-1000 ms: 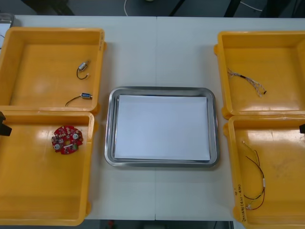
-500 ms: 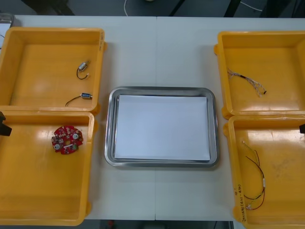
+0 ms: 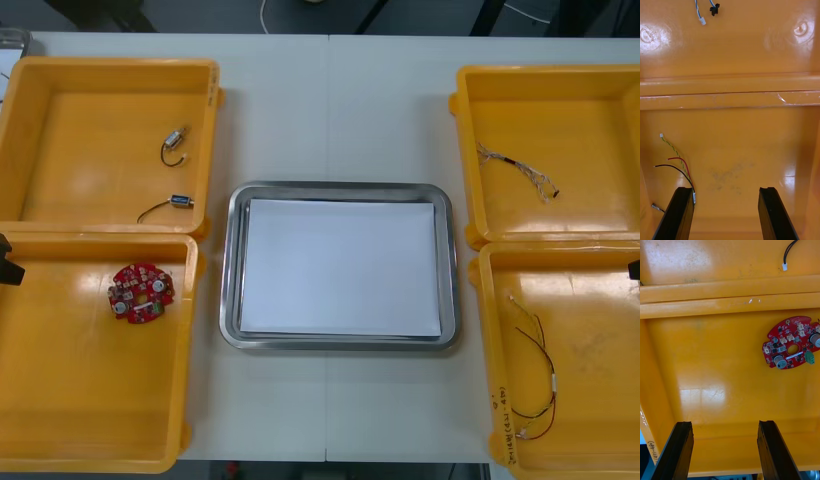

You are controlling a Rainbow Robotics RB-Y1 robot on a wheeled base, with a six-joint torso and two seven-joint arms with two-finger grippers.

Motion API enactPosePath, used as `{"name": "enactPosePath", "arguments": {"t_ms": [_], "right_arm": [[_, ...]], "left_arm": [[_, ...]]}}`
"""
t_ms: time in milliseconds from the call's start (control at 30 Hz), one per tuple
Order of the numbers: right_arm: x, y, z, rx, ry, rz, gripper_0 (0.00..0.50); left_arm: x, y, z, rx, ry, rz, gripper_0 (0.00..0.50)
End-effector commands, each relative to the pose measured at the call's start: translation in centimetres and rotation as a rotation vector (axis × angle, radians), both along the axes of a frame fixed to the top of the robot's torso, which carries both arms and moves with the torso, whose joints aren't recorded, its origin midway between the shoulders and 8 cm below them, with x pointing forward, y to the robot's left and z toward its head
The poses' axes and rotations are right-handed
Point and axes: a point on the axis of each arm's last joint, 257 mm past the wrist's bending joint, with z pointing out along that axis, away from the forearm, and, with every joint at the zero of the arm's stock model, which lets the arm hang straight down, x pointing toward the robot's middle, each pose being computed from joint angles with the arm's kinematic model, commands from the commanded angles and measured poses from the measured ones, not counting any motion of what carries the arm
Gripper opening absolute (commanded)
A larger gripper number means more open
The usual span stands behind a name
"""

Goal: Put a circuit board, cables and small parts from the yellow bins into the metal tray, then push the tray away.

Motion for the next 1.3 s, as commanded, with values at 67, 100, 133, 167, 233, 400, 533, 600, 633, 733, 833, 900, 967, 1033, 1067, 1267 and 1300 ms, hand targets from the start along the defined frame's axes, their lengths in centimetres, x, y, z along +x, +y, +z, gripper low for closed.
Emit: {"name": "enactPosePath", "arguments": {"t_ms": [67,100,133,167,233,400,533,600,633,733,833,900,967,1033,1067,1267,1300], "right_arm": [[-0.42,-1.66,1.55,-0.035,-0.028,-0.045,0.500],[-0.42,-1.66,1.55,-0.035,-0.028,-0.045,0.500],[-0.42,-1.66,1.55,-0.035,-0.028,-0.045,0.500],[-0.42,-1.66,1.55,-0.035,-0.028,-0.045,0.500],[-0.42,-1.66,1.55,-0.035,-0.028,-0.045,0.500],[-0.42,-1.66,1.55,-0.035,-0.028,-0.045,0.500],[-0.42,-1.66,1.55,-0.035,-0.028,-0.045,0.500],[-0.42,-1.66,1.55,-0.035,-0.028,-0.045,0.500],[-0.42,-1.66,1.55,-0.035,-0.028,-0.045,0.500],[-0.42,-1.66,1.55,-0.035,-0.028,-0.045,0.500],[-0.42,-1.66,1.55,-0.035,-0.028,-0.045,0.500],[-0.42,-1.66,1.55,-0.035,-0.028,-0.045,0.500],[-0.42,-1.66,1.55,-0.035,-0.028,-0.045,0.500],[-0.42,-1.66,1.55,-0.035,-0.028,-0.045,0.500],[-0.42,-1.66,1.55,-0.035,-0.028,-0.045,0.500],[-0.42,-1.66,1.55,-0.035,-0.028,-0.045,0.500],[-0.42,-1.66,1.55,-0.035,-0.028,-0.045,0.500]], "left_arm": [[-0.43,1.41,1.44,0.027,-0.021,0.057,0.500],[-0.43,1.41,1.44,0.027,-0.021,0.057,0.500],[-0.43,1.41,1.44,0.027,-0.021,0.057,0.500],[-0.43,1.41,1.44,0.027,-0.021,0.057,0.500],[-0.43,1.41,1.44,0.027,-0.021,0.057,0.500],[-0.43,1.41,1.44,0.027,-0.021,0.057,0.500],[-0.43,1.41,1.44,0.027,-0.021,0.057,0.500],[-0.43,1.41,1.44,0.027,-0.021,0.057,0.500],[-0.43,1.41,1.44,0.027,-0.021,0.057,0.500],[-0.43,1.41,1.44,0.027,-0.021,0.057,0.500],[-0.43,1.41,1.44,0.027,-0.021,0.057,0.500],[-0.43,1.41,1.44,0.027,-0.021,0.057,0.500],[-0.43,1.41,1.44,0.027,-0.021,0.057,0.500],[-0.43,1.41,1.44,0.027,-0.021,0.057,0.500],[-0.43,1.41,1.44,0.027,-0.021,0.057,0.500],[-0.43,1.41,1.44,0.027,-0.021,0.057,0.500],[-0.43,1.41,1.44,0.027,-0.021,0.057,0.500]]}}
